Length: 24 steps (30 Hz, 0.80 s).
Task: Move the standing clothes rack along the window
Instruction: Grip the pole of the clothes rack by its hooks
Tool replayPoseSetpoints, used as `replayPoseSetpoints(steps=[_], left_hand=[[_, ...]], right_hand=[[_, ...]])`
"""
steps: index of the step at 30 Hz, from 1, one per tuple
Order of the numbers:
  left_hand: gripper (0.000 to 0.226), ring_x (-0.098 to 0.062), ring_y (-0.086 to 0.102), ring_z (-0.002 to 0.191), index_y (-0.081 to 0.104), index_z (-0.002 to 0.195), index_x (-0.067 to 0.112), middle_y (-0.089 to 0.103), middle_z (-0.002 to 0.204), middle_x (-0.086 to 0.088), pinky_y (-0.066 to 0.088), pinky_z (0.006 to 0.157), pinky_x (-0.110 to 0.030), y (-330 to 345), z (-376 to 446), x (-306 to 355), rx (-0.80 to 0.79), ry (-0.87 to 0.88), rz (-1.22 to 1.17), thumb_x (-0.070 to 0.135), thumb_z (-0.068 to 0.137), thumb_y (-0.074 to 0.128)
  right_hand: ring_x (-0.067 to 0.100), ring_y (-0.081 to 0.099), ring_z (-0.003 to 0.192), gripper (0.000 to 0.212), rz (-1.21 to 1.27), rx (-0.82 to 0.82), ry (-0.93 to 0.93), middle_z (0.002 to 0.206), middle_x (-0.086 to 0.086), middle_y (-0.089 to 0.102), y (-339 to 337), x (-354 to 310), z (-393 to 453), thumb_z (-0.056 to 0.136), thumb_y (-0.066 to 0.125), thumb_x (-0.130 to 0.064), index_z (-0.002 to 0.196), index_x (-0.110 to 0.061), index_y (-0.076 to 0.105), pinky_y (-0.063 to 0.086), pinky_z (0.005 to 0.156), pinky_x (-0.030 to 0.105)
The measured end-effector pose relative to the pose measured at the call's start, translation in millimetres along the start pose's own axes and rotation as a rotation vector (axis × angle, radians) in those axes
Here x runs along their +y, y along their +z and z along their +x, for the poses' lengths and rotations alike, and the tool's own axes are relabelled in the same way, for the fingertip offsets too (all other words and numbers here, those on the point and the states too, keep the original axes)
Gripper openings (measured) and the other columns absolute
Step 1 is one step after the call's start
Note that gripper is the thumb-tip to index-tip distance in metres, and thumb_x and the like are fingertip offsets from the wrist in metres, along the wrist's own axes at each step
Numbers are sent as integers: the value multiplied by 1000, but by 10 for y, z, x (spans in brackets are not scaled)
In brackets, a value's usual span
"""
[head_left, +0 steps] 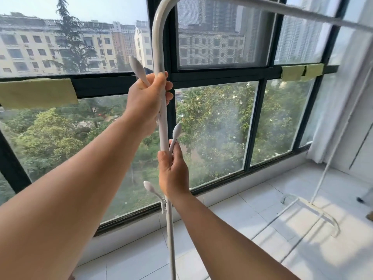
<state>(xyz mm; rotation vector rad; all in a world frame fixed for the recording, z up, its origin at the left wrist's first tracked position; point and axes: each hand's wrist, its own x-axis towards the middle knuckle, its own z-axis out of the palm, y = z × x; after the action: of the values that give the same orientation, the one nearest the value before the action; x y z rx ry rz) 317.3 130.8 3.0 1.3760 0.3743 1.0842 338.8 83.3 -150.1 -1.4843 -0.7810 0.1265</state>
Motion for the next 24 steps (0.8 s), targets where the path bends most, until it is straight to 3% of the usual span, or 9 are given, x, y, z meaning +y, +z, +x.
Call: replayPoseSetpoints(steps=[2,5,10,15,19,21,24], left_hand=[[14,-9,56,59,65,79,20,64,67,6,53,68,-25,44,2,-20,-10,20,11,26,91,59],[14,-9,55,60,62,79,20,62,70,4,52,69,-26,118,7,-52,-27,40,14,25,91,58],[12,-10,54,61,62,82,18,62,72,2,50,68,-27,301,3,-98,-67,52,-33,22,92,57],[12,-6,57,56,63,82,21,64,70,3,52,60,-21,572,48,-209,-80,100,-13,24,92,56],[13,-2,58,52,63,78,23,65,66,5,52,58,-20,921,53,-296,-77,139,-28,25,90,57],[14,-2,57,53,63,77,23,64,66,4,50,56,-19,1105,45,-326,-81,144,-51,24,90,57],[17,-3,55,52,62,74,21,62,65,4,49,55,-18,1417,20,-377,-111,143,-51,22,90,56]], right_hand=[[30,63,104,53,-36,26,-6,122,13,65,-8,36,6,94,44,-38,143,-20,32,51,90,42],[29,61,109,53,-67,68,-36,126,13,64,-56,94,55,95,43,-38,144,-21,32,49,92,37],[31,64,105,53,-55,94,-41,119,19,65,-207,185,157,95,42,-36,144,-19,31,52,91,40],[29,65,101,53,-100,135,-80,116,18,67,-460,288,259,95,40,-37,144,-17,32,48,81,27],[36,64,102,50,-105,139,-70,111,20,67,-774,366,369,96,39,-35,142,-15,34,53,87,42],[37,63,99,49,-91,137,-63,100,8,62,-935,385,429,96,38,-36,141,-15,35,52,89,50],[20,57,86,49,-76,162,-85,97,-1,53,-1219,462,545,96,39,-34,142,-16,34,52,88,52]])
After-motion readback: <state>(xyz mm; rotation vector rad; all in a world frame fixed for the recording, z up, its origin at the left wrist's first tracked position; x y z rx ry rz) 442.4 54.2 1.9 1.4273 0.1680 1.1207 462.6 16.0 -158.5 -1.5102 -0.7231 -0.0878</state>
